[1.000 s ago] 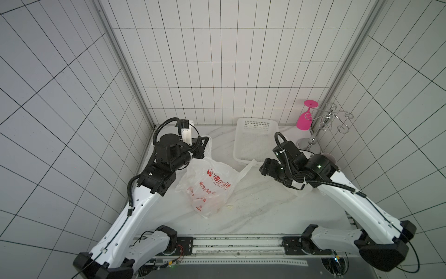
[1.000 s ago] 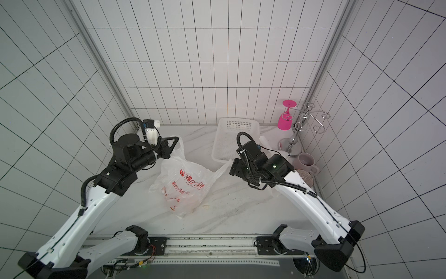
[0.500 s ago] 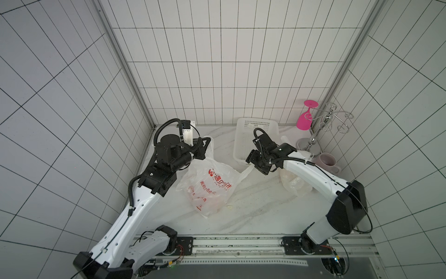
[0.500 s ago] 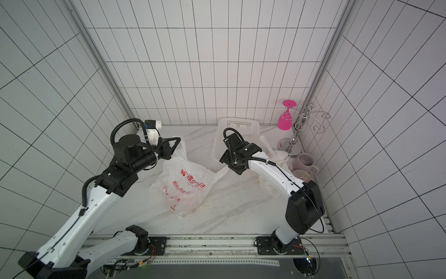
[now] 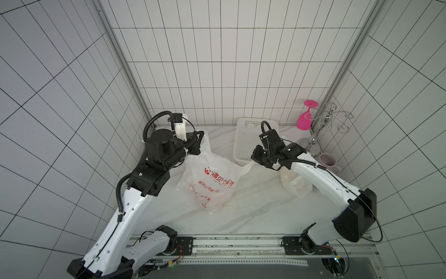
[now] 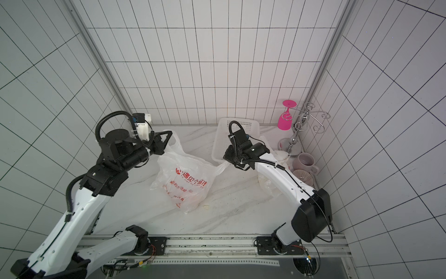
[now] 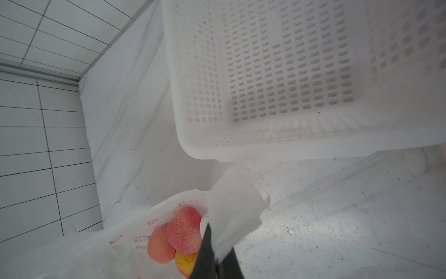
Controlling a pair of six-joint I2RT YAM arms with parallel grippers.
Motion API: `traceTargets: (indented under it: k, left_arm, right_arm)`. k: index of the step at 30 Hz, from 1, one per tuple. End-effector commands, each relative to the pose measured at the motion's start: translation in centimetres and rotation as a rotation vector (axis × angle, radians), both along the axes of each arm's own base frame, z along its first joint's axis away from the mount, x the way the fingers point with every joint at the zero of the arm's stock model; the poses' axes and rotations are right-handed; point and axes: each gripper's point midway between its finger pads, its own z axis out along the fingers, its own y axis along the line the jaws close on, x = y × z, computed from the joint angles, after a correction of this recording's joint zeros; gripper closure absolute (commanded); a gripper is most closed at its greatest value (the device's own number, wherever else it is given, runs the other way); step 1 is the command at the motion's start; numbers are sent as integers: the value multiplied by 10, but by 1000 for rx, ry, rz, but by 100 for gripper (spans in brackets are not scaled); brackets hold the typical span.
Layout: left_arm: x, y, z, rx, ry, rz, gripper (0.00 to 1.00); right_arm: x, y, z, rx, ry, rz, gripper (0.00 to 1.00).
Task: Place the peach into a plastic bag & tie a knot
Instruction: Adjust the plastic bag at the center of the board.
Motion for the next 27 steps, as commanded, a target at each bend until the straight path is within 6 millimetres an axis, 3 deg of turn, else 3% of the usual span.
traceTargets:
  k: [1,6,9,12,15,17,21,24,27]
  left_arm:
    - [-10,19,15,13,-28,72,100]
    - [-17,-15,2,-122,13,-100,100]
    - [-20,-22,-12,-161,36,-103,100]
    - [-21,-34,-41,-209,76,-124,100]
    - [-19,-60,-69,-238,80,-183,100]
    - [-17,-76,-76,-230,83,-227,100]
    - [-16,-87,-60,-190,36,-278,100]
    - [-15,-88,-50,-176,0,-280,100]
    - [-12,-94,-47,-180,1,-302,100]
  right_arm:
    - [-3,-17,102,-50,-261,121,100]
    - [-9,-31,147,-37,-358,205,100]
    - [-13,-34,155,-32,-374,238,100]
    - [-15,-42,127,-58,-320,236,100]
    - [-10,-65,80,-111,-214,194,100]
    - [-9,-83,66,-110,-167,160,100]
    - [-16,-103,91,-178,-219,157,75]
    - [-22,-127,96,-302,-178,130,52]
    - [-31,-157,105,-442,-136,87,40]
